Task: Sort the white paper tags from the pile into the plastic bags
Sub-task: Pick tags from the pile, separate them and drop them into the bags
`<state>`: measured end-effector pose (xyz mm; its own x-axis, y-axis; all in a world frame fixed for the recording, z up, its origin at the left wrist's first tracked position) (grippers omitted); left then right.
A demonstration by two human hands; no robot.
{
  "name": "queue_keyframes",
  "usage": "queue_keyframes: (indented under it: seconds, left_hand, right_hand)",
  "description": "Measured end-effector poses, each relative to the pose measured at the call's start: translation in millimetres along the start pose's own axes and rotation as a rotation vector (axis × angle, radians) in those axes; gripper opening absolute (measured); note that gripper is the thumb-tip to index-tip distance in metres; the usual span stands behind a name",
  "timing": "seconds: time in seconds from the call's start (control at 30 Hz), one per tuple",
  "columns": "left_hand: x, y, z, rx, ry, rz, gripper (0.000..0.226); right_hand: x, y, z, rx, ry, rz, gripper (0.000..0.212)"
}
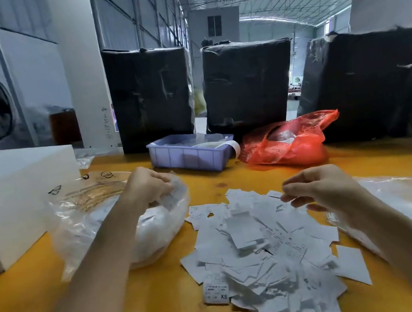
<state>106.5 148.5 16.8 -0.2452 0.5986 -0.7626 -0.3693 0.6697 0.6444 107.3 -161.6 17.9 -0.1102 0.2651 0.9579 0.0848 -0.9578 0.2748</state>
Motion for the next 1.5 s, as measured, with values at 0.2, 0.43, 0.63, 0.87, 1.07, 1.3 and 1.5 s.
queue_keyframes:
  seconds: [0.2, 0.43, 0.63, 0.87, 1.07, 1.3, 1.5]
  left_hand:
    - [40.6, 55.8, 8.0, -0.348, 0.106, 0.435, 0.019]
    - [34.2, 46.5, 3.3, -0.400, 0.164, 0.678, 0.023]
    - [-23.1, 8.4, -9.6, -0.364, -0.164, 0.531, 0.040]
    - [-67.5, -62.7, -48.1, -0.186, -0.506, 0.423, 0.036]
    - [-80.8, -99.8, -71.6, -0.005, -0.643, 0.244, 0.028]
    - [-94.4, -128.8, -101.1, 0.601, -0.398, -0.359, 0.052]
    - [-79.0, -130.6, -92.2, 0.559, -0.181, -0.496, 0.031]
  right_hand:
    - [17.4, 56.2, 4.4, -0.070, 0.035, -0.416, 0.010]
    - [-32.0, 134.3, 7.1, -0.169, -0.303, -0.844, 0.013]
    - [-63.7, 132.4, -2.5, -0.087, -0.447, -0.998, 0.039]
    - [-64.5, 158.1, 1.6, -0.302, -0.320, -0.751, 0.023]
    - [-40.2, 151.8, 5.6, -0.276, -0.210, -0.492, 0.016]
    - [5.2, 38.1, -2.3, 0.220, -0.039, 0.036, 0.017]
    - [-2.5, -14.0, -4.5, 0.330, 0.009, 0.010, 0.024]
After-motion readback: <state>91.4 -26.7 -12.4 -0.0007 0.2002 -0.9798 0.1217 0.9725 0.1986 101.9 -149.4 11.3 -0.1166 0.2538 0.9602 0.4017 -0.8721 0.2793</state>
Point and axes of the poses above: each hand's wrist, its own z-axis towards the middle knuckle, its own y-axis out of the back of the hand, x = y × z, the point moved 6 cm from there along z, towards the middle knuckle, and after that the axes turned 11 degrees about z, right-handed, at the moved point
